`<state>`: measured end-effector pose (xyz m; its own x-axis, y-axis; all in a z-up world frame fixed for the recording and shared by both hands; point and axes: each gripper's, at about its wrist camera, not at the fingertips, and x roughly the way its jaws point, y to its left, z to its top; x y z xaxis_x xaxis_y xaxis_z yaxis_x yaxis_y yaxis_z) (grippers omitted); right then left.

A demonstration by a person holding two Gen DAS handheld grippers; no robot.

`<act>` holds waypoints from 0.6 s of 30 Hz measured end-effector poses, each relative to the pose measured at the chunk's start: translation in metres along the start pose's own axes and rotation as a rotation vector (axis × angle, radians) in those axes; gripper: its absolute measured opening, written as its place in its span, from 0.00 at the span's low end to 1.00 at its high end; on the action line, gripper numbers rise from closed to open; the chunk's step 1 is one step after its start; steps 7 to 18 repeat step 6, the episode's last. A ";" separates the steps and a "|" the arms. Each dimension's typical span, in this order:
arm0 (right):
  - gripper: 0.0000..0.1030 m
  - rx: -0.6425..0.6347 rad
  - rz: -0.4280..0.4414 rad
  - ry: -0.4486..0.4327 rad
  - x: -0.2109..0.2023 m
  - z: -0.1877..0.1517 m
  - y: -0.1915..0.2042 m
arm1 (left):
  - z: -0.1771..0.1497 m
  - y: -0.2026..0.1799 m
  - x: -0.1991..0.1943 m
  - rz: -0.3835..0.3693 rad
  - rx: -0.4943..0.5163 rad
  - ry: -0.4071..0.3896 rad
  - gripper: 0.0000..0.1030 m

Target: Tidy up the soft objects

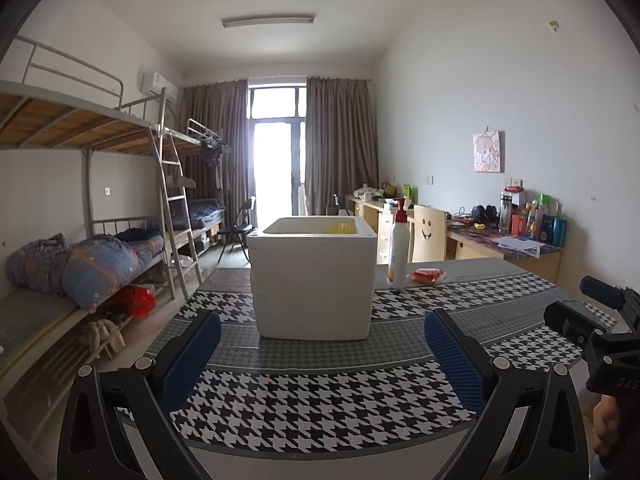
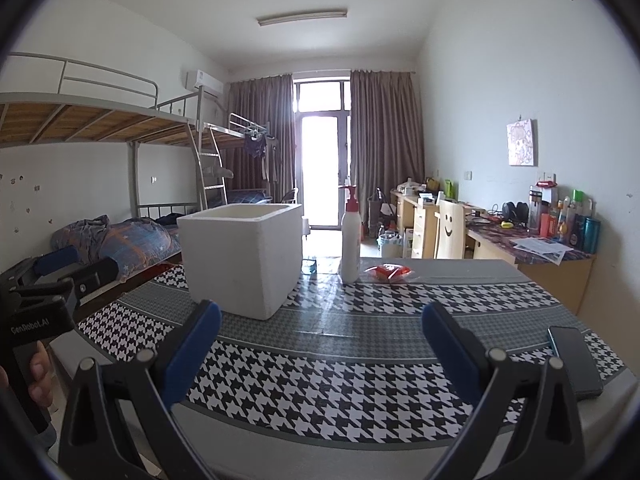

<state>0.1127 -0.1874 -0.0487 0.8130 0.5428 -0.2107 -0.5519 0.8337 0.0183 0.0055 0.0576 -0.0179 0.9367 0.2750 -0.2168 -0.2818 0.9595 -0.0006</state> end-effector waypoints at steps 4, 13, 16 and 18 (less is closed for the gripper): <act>0.99 -0.005 0.002 -0.001 -0.001 0.001 0.001 | 0.000 0.000 0.000 -0.002 0.001 0.000 0.99; 0.99 -0.003 0.002 -0.001 -0.001 0.000 0.001 | -0.001 -0.001 0.000 -0.004 0.007 0.003 0.99; 0.99 -0.003 0.002 -0.001 -0.001 0.000 0.001 | -0.001 -0.001 0.000 -0.004 0.007 0.003 0.99; 0.99 -0.003 0.002 -0.001 -0.001 0.000 0.001 | -0.001 -0.001 0.000 -0.004 0.007 0.003 0.99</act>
